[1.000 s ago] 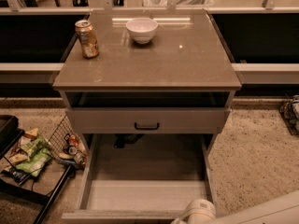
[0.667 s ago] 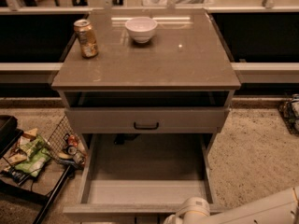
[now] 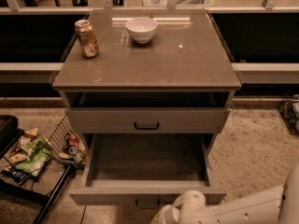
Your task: Close middle drawer
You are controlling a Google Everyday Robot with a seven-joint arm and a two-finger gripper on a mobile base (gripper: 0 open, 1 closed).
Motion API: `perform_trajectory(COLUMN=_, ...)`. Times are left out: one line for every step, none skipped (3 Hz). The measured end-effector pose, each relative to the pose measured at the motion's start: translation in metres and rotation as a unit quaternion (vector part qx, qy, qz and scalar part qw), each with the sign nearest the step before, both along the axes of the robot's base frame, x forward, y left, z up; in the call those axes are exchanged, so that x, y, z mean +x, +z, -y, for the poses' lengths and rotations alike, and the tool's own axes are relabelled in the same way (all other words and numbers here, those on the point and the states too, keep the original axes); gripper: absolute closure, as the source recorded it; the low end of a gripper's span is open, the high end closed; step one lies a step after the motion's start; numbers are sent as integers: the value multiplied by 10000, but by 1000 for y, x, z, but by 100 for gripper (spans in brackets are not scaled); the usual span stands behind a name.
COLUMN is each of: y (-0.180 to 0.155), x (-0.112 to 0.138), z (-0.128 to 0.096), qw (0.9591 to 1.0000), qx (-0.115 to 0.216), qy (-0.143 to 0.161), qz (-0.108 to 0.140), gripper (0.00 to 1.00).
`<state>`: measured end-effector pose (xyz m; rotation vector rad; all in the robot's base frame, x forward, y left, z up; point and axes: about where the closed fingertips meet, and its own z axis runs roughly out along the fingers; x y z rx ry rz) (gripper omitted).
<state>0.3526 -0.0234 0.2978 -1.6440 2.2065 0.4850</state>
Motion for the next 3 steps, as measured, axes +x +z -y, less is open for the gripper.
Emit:
perform_trajectory(y=4, x=64, z=-15, qw=9985, qx=66, qy=241, qz=481, gripper=100)
perform_trajectory(y=5, x=84, z=-20, qw=9976, qx=90, qy=302, qz=612, gripper=100)
perform_trajectory(y=2, x=84, z=-20, qw=9976, qx=90, qy=302, qz=612, gripper=100)
